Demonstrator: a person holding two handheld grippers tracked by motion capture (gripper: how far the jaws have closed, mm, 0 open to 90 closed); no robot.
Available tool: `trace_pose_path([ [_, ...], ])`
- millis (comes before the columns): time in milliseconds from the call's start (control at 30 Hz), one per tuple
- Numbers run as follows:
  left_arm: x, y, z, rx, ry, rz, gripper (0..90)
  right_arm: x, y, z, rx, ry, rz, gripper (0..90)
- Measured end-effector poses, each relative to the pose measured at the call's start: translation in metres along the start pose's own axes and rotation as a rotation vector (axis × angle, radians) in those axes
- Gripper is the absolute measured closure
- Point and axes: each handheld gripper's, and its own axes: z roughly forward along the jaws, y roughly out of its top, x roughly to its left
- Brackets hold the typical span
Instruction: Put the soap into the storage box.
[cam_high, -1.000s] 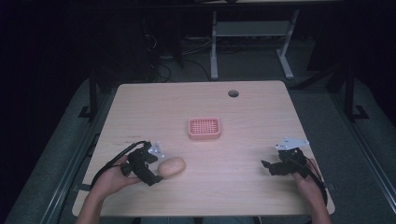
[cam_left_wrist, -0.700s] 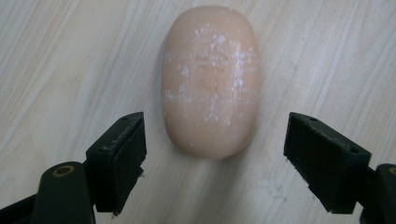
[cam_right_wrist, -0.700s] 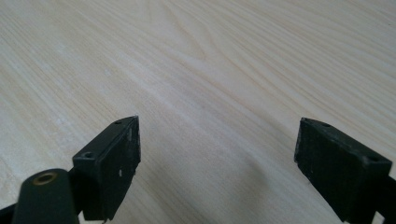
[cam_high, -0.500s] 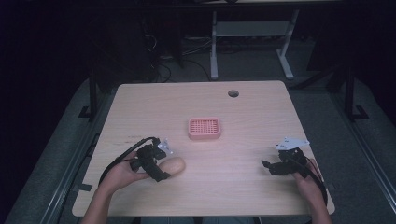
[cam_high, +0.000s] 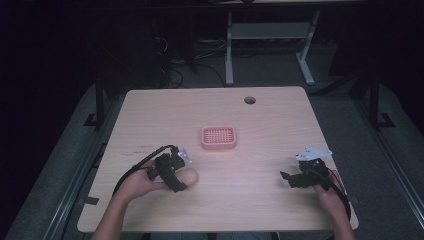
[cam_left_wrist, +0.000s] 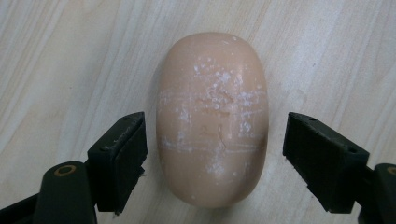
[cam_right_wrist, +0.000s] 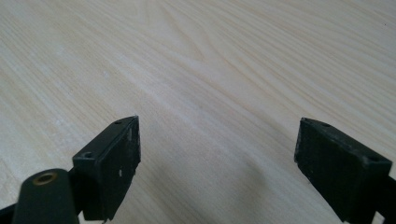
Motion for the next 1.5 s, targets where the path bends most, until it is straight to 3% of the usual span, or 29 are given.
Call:
trace_pose_path([
  [467, 0.003, 0.008, 0.012, 0.05, -0.004, 0.007, 24.4, 0.0, 0.0, -0.001, -0.005, -0.002, 0.002, 13.9],
  [600, 0.004, 0.008, 0.016, 0.07, -0.009, 0.008, 28.9, 0.0, 0.0, -0.001, -0.006, -0.002, 0.003, 13.9],
  [767, 0.005, 0.008, 0.015, 0.067, -0.02, 0.005, 31.6, -0.002, 0.0, -0.002, -0.005, -0.003, -0.005, 13.9],
  [1033, 0.001, 0.009, 0.015, 0.068, 0.005, 0.024, 32.3, -0.003, 0.0, -0.002, -0.009, -0.005, -0.003, 13.9],
  [1233, 0.002, 0.011, 0.011, 0.029, -0.001, 0.012, 32.4, -0.003, -0.001, -0.002, -0.013, -0.003, 0.004, 13.9],
  [1500, 0.005, 0.016, 0.009, 0.031, -0.006, 0.011, 32.4, -0.003, -0.001, -0.002, -0.017, 0.0, 0.009, 13.9],
])
